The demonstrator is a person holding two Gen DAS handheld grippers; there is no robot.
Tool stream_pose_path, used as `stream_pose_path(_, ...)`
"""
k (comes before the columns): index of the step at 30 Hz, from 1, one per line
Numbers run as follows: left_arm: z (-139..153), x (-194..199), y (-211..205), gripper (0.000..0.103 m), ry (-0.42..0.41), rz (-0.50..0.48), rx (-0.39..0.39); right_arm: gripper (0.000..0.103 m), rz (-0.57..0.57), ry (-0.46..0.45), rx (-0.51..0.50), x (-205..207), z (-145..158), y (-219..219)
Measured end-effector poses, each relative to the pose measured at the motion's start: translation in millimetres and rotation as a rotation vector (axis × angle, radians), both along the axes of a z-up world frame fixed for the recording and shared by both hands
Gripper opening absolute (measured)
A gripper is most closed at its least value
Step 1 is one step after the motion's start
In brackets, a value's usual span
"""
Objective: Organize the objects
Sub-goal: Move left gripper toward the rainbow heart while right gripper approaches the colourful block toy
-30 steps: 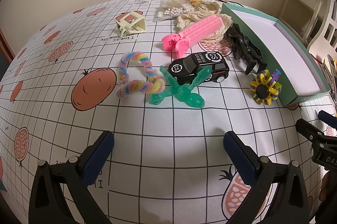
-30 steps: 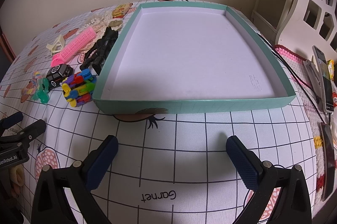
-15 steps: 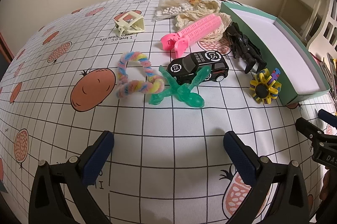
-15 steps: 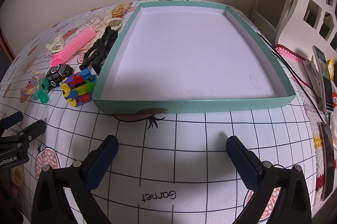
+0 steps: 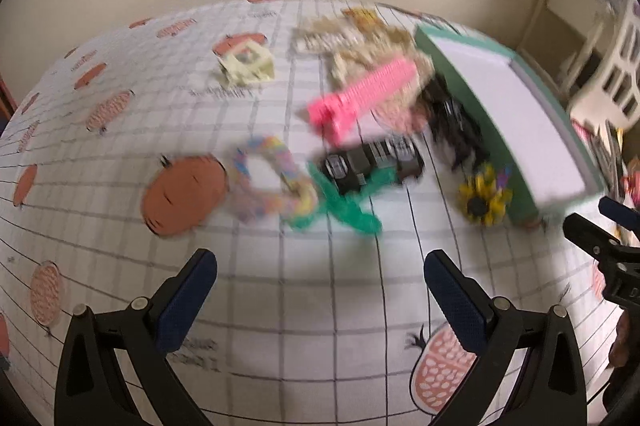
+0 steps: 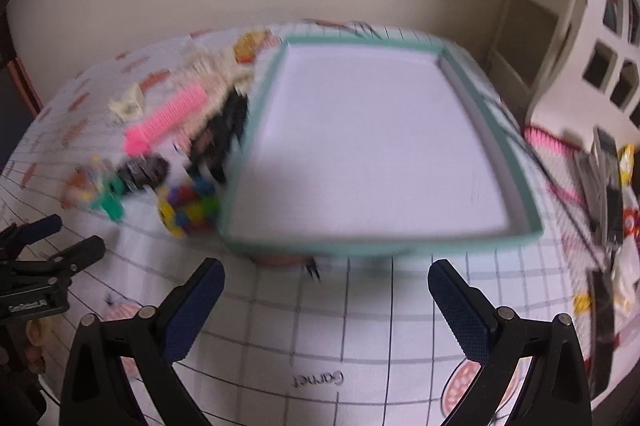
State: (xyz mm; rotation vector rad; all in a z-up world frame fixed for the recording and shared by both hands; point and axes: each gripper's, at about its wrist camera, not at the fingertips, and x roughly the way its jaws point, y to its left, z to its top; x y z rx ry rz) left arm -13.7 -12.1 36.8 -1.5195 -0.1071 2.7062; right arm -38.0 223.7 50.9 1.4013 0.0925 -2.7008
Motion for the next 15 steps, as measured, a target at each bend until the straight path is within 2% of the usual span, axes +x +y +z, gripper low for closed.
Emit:
stream_pose_path(8,43,-42,-31,0.103,-0.026,0.112,0.022,0.103,0.108,0.007,-0.026,-41,62,-42)
stream_pose_path(11,51,-52,-42,0.103,-0.049,0.168,0.060,0.103,0.135,-0.032,-0.036,-52,69,-59)
stream_pose_path(15,53,-58,-55,0.103,-0.085,0.239,0.082,0.103,0.139,-0.081,-0.071,-57,63,-73)
